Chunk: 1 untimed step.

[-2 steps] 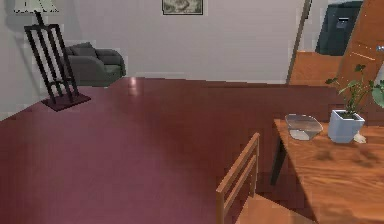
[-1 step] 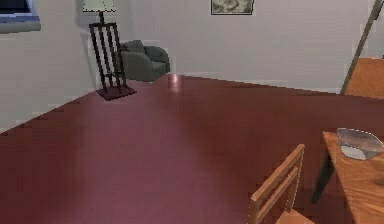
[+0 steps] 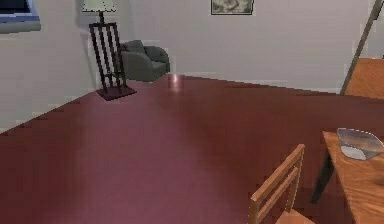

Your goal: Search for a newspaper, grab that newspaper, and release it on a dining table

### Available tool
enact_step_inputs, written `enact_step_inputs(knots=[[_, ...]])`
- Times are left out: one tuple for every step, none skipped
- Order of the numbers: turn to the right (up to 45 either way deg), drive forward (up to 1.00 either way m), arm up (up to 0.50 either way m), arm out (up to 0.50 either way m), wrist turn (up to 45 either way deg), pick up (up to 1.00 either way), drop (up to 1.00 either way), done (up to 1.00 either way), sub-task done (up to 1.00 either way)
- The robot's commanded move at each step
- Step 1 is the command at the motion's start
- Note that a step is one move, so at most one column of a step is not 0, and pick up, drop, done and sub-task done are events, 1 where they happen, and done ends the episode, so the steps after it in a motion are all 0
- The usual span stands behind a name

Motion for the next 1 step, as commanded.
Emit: enact_step_inputs(knots=[[0.0, 0.0, 0.0, 0.0, 45.0, 0.0, 0.0, 0.0, 0.0]])
